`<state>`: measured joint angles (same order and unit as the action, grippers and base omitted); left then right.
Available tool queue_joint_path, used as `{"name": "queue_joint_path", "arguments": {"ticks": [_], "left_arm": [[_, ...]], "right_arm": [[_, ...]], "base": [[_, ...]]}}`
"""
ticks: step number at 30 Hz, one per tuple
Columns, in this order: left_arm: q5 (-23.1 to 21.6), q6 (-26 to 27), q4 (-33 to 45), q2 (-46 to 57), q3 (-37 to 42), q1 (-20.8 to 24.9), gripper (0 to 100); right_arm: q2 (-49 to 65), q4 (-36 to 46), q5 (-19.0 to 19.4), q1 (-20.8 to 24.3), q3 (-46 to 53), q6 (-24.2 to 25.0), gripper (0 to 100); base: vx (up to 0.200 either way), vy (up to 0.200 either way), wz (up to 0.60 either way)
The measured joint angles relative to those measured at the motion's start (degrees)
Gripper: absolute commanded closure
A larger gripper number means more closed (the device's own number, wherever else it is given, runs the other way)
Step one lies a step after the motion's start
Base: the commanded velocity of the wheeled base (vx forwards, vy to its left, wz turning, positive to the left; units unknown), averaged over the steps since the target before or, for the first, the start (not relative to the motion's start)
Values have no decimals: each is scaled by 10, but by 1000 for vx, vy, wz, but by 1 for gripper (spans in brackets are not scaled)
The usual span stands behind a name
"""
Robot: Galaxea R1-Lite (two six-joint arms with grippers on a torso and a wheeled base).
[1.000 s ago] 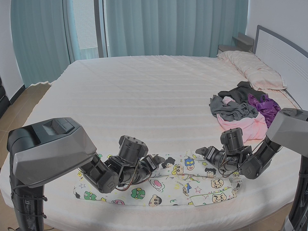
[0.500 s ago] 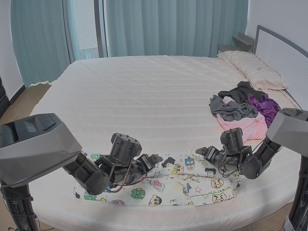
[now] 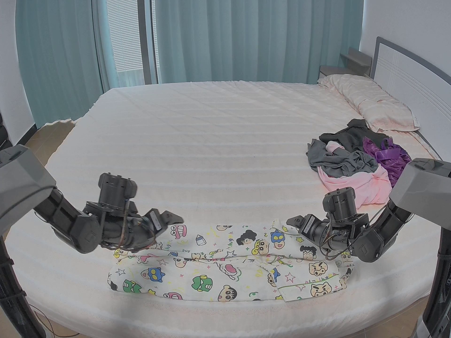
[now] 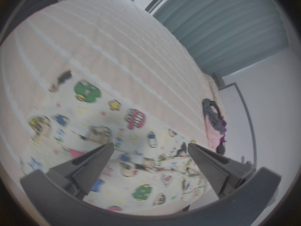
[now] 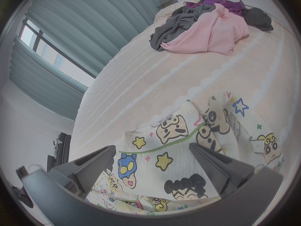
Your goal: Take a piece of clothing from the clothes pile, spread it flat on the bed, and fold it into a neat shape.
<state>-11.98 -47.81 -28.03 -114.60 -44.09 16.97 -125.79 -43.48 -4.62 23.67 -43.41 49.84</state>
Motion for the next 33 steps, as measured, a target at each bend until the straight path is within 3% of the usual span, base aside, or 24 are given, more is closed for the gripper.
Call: {"name": "queue_joint_path", "arguments": {"ticks": [5,12,21,31,32,33], "left_arm": [[-10,82,36,7,2,-89,0],[-10,143,52,-10,-20,-173,0],[-15,153,54,-64,-75,-210,0],[-21,150,53,-109,-111,-205,0],[-21,150,53,-114,-113,-204,100],[-22,149,52,-118,-116,-204,100]], "right_arm": [[0,0,0,1,0,0,0],[-1,0,-1,3,2,0,0],[-1,0,-1,4,3,0,0],[-2,0,-1,3,3,-1,0],[-2,0,-1,3,3,-1,0],[-2,0,-1,3,3,0,0]], "base": [[0,0,0],[0,0,0],[0,0,0],[0,0,0],[0,0,0],[0,0,0]]}}
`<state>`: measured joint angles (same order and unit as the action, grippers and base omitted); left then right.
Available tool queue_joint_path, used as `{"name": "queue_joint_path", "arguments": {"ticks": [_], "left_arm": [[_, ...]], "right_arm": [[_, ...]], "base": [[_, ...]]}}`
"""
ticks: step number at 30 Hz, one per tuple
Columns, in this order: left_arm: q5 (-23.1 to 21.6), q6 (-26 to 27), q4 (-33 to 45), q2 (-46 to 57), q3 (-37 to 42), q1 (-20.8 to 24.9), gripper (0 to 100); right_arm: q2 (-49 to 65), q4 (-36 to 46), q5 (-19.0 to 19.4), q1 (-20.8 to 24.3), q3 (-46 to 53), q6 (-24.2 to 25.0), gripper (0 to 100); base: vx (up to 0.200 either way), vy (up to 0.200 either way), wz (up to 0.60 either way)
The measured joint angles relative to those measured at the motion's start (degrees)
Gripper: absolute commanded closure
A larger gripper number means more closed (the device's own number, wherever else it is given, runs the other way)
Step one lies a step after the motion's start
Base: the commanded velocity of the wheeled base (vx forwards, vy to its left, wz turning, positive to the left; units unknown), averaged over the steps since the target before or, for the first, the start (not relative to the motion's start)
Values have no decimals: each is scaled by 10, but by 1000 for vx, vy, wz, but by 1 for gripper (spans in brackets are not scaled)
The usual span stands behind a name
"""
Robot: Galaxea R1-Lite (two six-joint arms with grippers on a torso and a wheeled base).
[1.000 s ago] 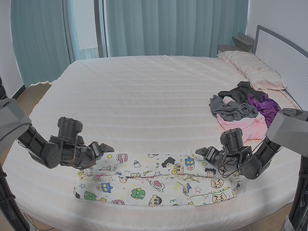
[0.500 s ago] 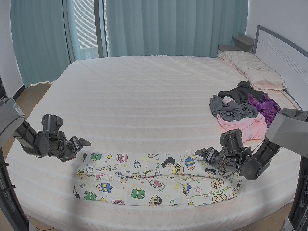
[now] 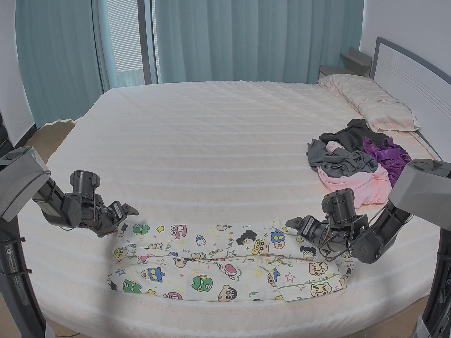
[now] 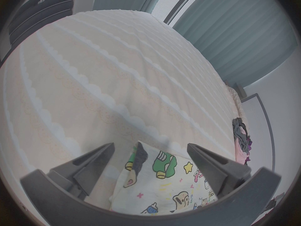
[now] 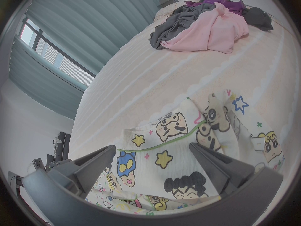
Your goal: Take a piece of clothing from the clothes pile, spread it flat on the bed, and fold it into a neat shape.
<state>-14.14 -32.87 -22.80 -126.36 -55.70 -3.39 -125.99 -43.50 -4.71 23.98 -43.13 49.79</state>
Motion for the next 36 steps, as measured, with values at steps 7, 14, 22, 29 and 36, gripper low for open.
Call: {"name": "queue_joint_path", "arguments": {"ticks": [7,14,22,29,36], "left_arm": [[0,-9,1,-17,-14,2,100],[1,-10,1,-18,-15,0,100],[2,-49,0,-7,-30,-4,100],[2,-63,-6,3,-47,-10,100],[2,-62,-7,1,-51,-13,100]], "right_arm": [[-1,0,0,-2,0,0,0],[-2,0,0,-1,0,0,0],[-1,0,0,-2,0,0,0],[0,-1,0,-3,0,0,0],[0,-1,0,-3,0,0,0]], "base": [[0,0,0],[0,0,0],[0,0,0],[0,0,0],[0,0,0]]}}
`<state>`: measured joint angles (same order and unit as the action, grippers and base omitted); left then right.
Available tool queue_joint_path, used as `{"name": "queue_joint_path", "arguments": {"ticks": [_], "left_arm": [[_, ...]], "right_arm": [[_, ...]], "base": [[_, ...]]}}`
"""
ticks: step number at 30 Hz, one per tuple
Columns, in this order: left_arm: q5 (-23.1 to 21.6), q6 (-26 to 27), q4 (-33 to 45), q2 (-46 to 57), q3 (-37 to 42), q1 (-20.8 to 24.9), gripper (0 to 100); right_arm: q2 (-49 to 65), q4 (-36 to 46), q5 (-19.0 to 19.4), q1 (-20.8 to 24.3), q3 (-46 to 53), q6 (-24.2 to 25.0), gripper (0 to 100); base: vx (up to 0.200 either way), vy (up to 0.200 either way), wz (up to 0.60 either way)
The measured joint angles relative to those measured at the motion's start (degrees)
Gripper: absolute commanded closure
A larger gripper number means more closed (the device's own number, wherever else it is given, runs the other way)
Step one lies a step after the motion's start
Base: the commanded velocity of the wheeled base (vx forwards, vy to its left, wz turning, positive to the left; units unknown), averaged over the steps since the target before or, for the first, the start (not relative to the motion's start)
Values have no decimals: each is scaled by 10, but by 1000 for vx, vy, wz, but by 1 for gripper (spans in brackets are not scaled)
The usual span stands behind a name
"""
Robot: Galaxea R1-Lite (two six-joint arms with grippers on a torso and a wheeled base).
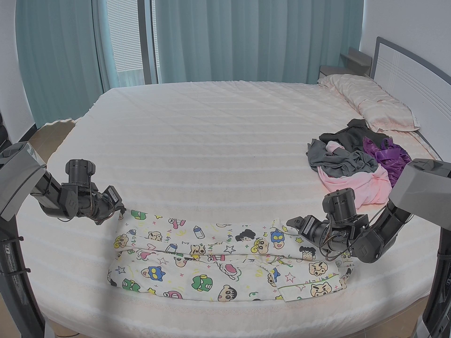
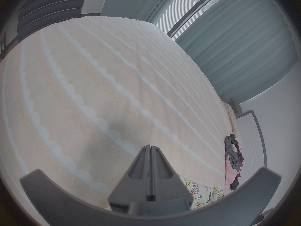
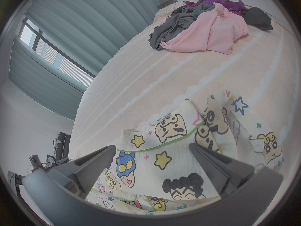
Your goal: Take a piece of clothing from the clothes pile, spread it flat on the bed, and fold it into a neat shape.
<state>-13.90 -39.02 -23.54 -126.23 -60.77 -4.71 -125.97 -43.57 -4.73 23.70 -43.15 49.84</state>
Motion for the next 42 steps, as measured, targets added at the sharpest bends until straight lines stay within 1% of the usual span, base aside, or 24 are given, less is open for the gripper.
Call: {"name": "queue_joint_path", "arguments": {"ticks": [4,5,15,19,22,24,27,33,38,42], "left_arm": [[2,2,2,-12,-6,0,100],[2,2,2,-16,-9,0,0],[0,4,4,-36,-17,-1,0],[-2,6,7,-31,-9,-10,0],[-11,12,7,-15,12,-14,0],[-26,24,7,-2,33,-14,0],[-48,55,7,23,79,-14,0],[-66,123,7,59,160,1,0],[-69,139,6,72,188,17,0],[-69,145,5,68,187,27,0]], "right_arm": [[0,0,0,0,0,0,0],[0,0,0,0,0,0,0],[1,0,0,-1,1,0,0],[11,0,0,-2,4,0,0],[25,0,0,-3,10,0,0],[36,0,0,-4,16,-2,0],[55,0,-1,-6,30,-5,0],[89,-6,-1,-15,83,-10,0],[111,-58,-1,-18,131,-14,0],[120,-84,-1,-19,157,-18,0]], "base": [[0,0,0],[0,0,0],[0,0,0],[0,0,0],[0,0,0],[0,0,0],[0,0,0],[0,0,0],[0,0,0],[0,0,0]]}}
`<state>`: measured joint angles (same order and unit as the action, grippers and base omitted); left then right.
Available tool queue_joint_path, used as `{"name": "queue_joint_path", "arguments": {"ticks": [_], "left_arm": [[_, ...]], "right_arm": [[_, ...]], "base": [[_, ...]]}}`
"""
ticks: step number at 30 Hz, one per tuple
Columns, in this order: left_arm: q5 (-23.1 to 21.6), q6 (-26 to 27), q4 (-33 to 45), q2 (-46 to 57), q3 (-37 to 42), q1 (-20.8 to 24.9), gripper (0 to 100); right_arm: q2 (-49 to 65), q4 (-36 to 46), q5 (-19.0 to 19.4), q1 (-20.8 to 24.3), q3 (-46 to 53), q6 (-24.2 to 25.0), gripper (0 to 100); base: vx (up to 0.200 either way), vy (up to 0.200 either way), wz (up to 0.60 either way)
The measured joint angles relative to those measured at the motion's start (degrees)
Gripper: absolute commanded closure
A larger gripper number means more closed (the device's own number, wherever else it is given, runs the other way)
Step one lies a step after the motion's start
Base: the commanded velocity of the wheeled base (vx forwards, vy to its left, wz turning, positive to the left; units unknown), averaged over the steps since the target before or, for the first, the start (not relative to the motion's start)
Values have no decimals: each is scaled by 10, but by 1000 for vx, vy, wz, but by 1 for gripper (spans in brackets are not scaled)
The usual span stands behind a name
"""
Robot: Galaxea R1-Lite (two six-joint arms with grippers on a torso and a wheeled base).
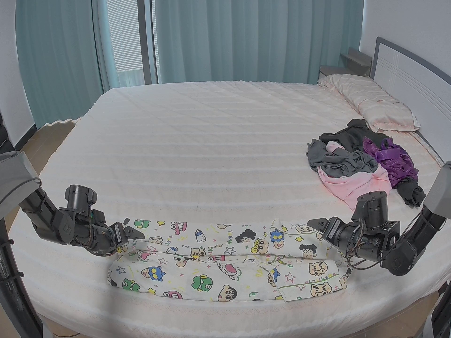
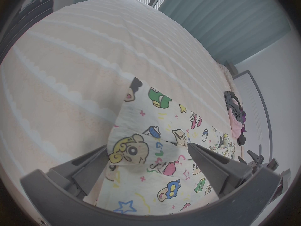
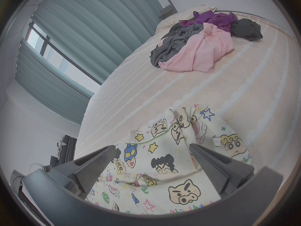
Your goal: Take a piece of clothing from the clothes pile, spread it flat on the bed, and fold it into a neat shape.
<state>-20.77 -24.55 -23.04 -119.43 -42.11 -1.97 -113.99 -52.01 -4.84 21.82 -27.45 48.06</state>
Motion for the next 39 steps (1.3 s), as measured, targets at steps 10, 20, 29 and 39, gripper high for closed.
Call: {"name": "queue_joint_path", "arguments": {"ticks": [10,20,29,39], "left_arm": [[1,43,2,-31,-10,3,0],[0,53,12,-35,-10,-15,0],[-5,51,8,-42,-15,-1,0],[-30,54,6,-45,-5,15,100]], "right_arm": [[6,-11,1,3,17,0,0],[6,-12,2,6,23,2,0],[5,-13,2,6,26,3,0],[4,-13,3,6,27,4,0]], "base": [[0,0,0],[0,0,0],[0,0,0],[0,0,0]]}}
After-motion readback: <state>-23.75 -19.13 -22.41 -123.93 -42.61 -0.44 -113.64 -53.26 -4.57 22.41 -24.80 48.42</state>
